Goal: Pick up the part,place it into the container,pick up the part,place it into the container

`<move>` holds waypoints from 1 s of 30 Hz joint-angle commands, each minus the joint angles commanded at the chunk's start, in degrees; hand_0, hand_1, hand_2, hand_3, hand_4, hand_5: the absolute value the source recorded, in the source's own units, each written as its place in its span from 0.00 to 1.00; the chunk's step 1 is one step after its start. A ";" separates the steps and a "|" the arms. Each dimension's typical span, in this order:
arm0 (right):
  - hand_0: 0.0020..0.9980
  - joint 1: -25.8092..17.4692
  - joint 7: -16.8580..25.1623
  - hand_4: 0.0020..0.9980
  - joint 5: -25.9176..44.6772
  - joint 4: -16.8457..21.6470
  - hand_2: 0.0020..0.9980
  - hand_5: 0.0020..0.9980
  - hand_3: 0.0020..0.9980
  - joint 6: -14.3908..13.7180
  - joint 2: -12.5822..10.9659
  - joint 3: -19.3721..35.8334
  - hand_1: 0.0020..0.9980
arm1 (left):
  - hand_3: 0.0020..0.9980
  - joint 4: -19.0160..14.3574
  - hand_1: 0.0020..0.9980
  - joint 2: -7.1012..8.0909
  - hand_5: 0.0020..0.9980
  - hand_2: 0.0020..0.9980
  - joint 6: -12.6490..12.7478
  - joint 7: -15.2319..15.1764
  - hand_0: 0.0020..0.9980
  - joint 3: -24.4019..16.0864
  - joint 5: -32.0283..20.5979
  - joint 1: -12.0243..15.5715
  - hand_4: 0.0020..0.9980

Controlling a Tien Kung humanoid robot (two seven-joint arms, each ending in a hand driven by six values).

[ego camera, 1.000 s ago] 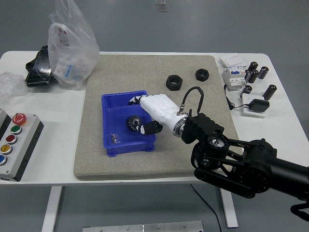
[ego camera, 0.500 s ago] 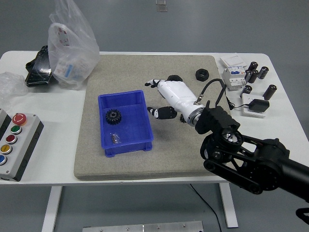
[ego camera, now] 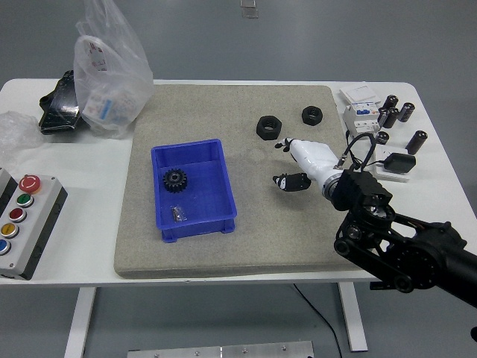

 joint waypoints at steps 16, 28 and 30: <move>0.35 -0.11 -0.49 0.66 2.15 -2.39 0.52 0.07 0.64 -1.16 0.38 -3.10 0.57 | 0.61 0.00 0.56 0.05 0.19 0.55 -0.11 -0.14 0.63 0.36 -0.47 -0.11 0.70; 0.36 -0.29 0.46 0.62 1.96 -2.64 0.47 0.00 0.61 -4.08 0.41 -4.22 0.57 | 0.62 0.00 0.56 0.07 0.20 0.55 -0.11 -0.34 0.63 0.42 -0.69 -0.05 0.70; 0.36 -0.13 0.65 0.62 1.50 -2.02 0.47 0.00 0.61 -4.76 0.18 -4.20 0.57 | 0.62 0.00 0.56 0.08 0.20 0.55 -0.10 -0.36 0.63 0.38 -0.67 -0.07 0.70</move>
